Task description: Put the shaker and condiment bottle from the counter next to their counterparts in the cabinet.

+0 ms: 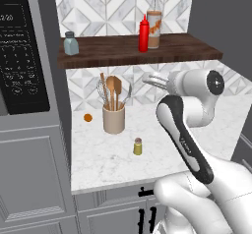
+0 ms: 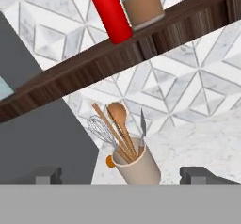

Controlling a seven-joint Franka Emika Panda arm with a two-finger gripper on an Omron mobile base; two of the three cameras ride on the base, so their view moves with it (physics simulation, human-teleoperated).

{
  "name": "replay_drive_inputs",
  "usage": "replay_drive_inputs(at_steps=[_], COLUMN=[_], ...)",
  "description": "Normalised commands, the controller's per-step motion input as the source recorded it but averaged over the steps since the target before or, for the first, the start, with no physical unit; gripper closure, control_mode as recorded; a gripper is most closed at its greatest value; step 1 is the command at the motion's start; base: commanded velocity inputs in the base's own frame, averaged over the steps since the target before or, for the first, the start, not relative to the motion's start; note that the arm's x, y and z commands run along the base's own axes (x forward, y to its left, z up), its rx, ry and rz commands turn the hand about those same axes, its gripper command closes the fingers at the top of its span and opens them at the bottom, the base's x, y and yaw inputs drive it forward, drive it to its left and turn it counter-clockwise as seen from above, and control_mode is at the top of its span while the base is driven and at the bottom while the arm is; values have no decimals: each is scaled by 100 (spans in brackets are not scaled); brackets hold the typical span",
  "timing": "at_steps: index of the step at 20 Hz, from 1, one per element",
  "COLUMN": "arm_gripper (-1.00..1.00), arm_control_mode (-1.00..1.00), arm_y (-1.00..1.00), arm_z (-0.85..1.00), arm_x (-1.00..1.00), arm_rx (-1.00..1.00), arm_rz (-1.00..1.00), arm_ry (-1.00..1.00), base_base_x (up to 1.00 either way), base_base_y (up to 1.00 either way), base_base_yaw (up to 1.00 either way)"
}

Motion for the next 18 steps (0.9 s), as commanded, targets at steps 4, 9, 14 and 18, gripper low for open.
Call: replay_drive_inputs(at_steps=[4,9,14,18], arm_gripper=[-100,-100,-100,-100], arm_control_mode=[-100,-100,-100,-100], arm_y=[5,11,0,0], arm_z=[-43,-30,-37,-24], arm_x=[-6,0,0,0], arm_rx=[0,-8,-14,-10], arm_rz=[20,11,10,8], arm_ry=[4,4,12,16], base_base_x=[0,0,0,0], base_base_y=[0,0,0,0], base_base_yaw=[0,0,0,0])
